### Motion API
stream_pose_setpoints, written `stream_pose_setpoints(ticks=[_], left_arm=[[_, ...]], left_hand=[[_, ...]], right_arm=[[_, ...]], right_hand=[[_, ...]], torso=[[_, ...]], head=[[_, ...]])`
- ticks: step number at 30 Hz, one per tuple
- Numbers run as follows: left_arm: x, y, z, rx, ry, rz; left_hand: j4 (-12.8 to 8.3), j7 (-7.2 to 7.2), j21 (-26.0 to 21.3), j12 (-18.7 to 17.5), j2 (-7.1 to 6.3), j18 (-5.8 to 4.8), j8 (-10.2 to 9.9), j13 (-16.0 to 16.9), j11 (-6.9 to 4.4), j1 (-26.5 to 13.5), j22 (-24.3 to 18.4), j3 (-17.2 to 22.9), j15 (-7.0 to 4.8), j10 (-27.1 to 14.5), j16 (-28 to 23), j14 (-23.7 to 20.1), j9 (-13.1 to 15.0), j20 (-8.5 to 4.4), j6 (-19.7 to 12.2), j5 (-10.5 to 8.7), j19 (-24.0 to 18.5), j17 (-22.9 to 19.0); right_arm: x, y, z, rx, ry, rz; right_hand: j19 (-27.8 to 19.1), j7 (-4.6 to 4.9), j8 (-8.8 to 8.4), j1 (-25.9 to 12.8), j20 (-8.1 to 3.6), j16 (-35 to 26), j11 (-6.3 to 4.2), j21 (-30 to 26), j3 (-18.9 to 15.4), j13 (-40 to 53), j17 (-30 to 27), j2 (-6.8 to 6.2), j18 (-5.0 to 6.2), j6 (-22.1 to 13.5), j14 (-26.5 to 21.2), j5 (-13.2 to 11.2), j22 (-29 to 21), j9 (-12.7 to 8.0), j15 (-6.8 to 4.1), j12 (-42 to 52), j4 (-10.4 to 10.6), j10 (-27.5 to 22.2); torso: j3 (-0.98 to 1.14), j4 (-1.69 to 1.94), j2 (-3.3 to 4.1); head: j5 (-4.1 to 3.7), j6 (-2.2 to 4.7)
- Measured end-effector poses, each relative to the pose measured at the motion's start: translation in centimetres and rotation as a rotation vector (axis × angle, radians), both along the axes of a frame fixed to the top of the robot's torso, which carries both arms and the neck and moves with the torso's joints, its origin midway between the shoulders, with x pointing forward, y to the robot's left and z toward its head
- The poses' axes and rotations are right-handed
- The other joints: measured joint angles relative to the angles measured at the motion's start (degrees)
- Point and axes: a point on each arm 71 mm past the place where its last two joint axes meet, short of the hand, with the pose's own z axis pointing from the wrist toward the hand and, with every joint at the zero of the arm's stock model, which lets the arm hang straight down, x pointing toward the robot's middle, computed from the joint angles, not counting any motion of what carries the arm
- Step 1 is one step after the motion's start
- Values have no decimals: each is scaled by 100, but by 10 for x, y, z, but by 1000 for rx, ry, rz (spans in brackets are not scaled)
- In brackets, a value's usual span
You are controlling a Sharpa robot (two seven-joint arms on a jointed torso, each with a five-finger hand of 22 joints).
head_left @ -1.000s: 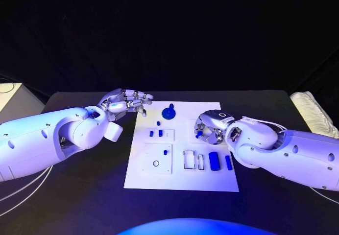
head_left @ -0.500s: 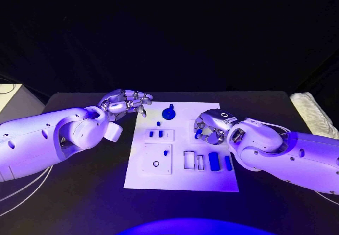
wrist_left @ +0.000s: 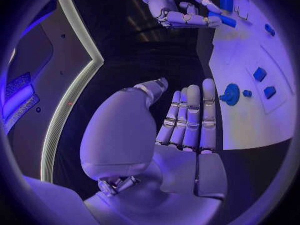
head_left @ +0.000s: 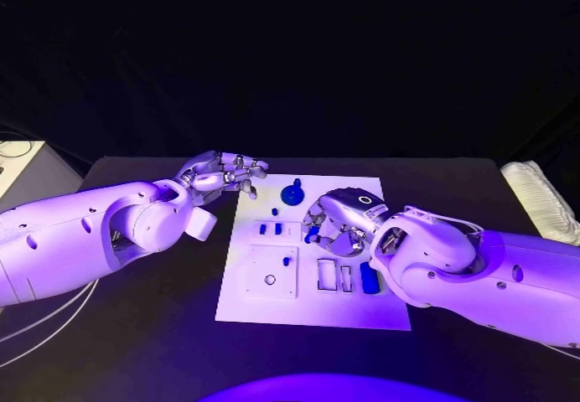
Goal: Assemble the parts on the task board
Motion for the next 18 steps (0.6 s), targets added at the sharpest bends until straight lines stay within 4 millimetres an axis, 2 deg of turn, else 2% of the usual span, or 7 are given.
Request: stream_pose_setpoints(ticks=[9,18], left_arm=[[0,-3,0,-2,0,-6],[0,-5,0,-4,1,-10]], left_hand=[[0,0,0,0,0,0,0,0,0,0,0,0,0,0,0,0,0,0,0,0,0,-1],[0,0,0,0,0,1,0,0,0,0,1,0,0,0,0,0,1,0,0,0,0,-1]], right_arm=[[-19,41,-13,48,37,96],[-22,56,-32,49,63,120]], right_hand=[[0,0,24,-30,0,0,-1,-1,77,2,-10,-30,0,0,0,-19,-1,10,0,-26,-78,-1],[0,0,25,-83,0,0,16,-4,119,2,-7,-55,0,0,8,-23,-1,19,8,-51,-150,16]], torso=[[1,8,13],[1,8,15]], head=[[69,0],[166,-48]])
